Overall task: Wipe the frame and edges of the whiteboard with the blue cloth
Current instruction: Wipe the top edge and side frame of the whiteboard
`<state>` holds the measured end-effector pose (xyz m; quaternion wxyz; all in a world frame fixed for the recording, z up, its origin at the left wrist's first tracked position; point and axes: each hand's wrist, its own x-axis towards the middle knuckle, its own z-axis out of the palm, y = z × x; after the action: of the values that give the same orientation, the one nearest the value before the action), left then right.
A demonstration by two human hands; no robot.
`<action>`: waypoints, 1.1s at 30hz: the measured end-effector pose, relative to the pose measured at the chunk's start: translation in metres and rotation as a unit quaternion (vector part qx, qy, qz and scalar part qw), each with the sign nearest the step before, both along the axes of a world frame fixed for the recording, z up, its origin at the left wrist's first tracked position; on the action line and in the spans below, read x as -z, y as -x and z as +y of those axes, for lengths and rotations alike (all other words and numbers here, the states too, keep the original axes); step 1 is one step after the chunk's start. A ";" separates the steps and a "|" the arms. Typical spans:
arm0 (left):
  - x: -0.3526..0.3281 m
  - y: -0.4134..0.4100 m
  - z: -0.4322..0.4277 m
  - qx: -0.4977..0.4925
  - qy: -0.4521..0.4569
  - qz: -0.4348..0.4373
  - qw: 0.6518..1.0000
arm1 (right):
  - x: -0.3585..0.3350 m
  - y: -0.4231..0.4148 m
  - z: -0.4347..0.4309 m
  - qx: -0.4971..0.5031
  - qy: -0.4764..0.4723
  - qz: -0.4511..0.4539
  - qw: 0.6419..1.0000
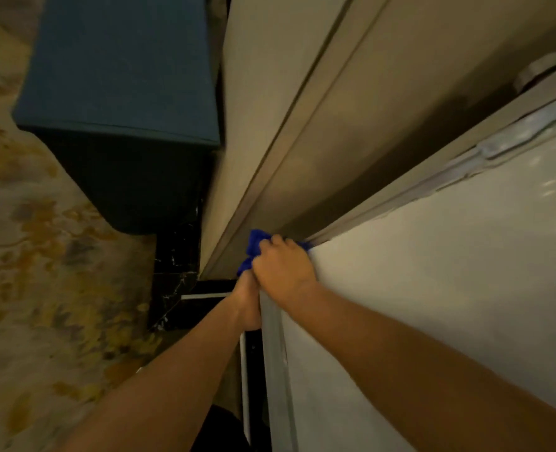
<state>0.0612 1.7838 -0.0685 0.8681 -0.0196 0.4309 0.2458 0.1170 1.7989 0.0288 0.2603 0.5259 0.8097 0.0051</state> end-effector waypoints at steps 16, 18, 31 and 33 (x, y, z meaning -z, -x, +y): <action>-0.001 0.005 0.052 0.106 -0.080 0.034 0.991 | -0.021 0.021 0.027 0.159 -0.022 -0.018 0.987; -0.009 0.009 0.058 0.102 -0.074 -0.015 0.992 | -0.052 0.016 0.021 0.140 -0.056 -0.023 0.988; -0.016 0.039 0.065 0.191 -0.189 0.112 0.957 | -0.040 0.044 -0.006 0.141 -0.116 -0.082 0.980; -0.016 0.044 0.066 0.192 -0.197 0.126 0.953 | -0.060 0.035 -0.008 0.132 -0.146 -0.090 0.976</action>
<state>0.0169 1.8495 -0.0524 0.8243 0.2662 0.4751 0.1547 0.0819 1.7905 0.0888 0.2512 0.6580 0.6966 0.1363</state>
